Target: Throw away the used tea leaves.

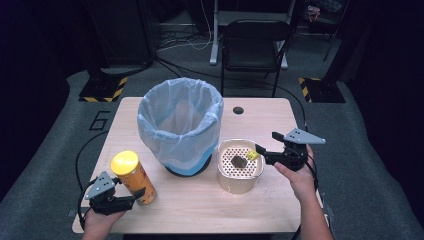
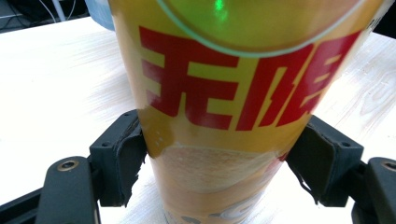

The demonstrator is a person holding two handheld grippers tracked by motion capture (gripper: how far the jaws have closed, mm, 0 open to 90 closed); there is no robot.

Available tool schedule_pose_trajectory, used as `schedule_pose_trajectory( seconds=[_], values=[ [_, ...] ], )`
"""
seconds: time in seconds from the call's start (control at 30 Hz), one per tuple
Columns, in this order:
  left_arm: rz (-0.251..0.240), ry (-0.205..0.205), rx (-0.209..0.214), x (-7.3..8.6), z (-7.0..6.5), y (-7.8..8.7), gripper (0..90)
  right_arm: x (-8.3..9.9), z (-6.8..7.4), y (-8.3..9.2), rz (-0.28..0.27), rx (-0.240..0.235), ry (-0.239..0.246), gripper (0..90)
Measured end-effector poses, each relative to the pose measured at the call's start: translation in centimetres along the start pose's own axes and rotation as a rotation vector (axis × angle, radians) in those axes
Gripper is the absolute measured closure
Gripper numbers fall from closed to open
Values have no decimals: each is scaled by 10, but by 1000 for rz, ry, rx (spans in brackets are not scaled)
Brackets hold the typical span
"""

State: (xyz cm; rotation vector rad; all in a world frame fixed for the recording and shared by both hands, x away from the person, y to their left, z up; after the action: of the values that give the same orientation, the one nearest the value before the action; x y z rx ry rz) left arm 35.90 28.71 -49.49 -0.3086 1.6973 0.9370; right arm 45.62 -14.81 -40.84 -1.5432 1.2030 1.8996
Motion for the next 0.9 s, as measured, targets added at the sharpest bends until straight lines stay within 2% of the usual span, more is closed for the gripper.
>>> schedule_pose_trajectory(
  seconds=[0.17,0.33,0.53,0.7,0.9],
  values=[
    [6,10,11,-14,-3,7,243,4,-2,-1,10,7,8,205],
    [-4,3,6,-38,-5,15,243,7,-3,0,18,10,7,205],
    [-9,16,14,-63,-9,25,244,9,-4,0,20,13,3,206],
    [2,-2,12,-83,-11,35,244,9,-3,-1,21,14,0,206],
    [5,-4,15,-104,-13,44,244,10,-5,0,21,19,0,205]
  ],
)
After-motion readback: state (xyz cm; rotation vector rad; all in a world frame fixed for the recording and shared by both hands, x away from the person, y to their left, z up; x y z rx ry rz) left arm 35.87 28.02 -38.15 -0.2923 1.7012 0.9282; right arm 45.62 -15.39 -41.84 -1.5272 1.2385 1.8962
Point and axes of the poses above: each handheld gripper's, and its own axes: y roughly backward along the jaws, x roughly out of its underside, z roughly to its left, the point moved 8 cm from there along -y, roughly forward along the jaws, and after that the axes turned 3 degrees about x, right-handed, at the moved point
